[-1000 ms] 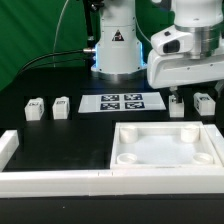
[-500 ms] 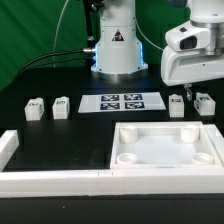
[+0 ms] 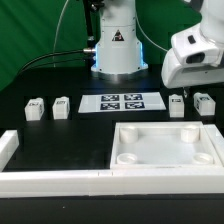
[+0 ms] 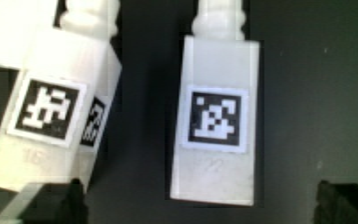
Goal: Assemble one leg
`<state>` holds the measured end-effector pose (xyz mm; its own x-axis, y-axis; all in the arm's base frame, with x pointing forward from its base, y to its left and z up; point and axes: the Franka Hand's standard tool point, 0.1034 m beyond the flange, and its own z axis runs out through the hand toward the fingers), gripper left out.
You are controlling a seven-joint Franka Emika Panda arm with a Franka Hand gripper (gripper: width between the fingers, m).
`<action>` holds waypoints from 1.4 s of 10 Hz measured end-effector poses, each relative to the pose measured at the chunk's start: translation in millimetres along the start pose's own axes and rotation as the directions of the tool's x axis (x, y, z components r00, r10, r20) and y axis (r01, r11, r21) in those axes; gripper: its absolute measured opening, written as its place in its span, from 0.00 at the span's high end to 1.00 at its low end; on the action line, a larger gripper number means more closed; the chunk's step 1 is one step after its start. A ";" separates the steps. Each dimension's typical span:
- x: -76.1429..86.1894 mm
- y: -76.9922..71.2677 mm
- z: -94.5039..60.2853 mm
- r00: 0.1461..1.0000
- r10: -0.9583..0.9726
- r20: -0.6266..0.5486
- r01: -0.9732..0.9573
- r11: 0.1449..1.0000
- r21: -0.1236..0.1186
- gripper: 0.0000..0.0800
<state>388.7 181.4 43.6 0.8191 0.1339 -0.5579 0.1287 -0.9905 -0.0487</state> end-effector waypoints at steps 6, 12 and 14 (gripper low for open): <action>7.1 -4.9 17.5 0.920 -0.015 0.392 0.014 1.000 0.004 0.19; 11.0 -5.4 36.5 0.928 -0.013 0.373 0.009 1.000 0.011 0.19; 9.5 -5.0 39.9 0.927 -0.012 0.375 0.009 1.000 0.010 0.19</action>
Offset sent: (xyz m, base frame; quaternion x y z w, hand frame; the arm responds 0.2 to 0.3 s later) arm -0.0022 -0.0012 -0.0060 -0.0065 -0.1765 0.0138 0.9842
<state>373.5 186.4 5.5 0.5481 0.1240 -0.8271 0.1302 -0.9895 -0.0621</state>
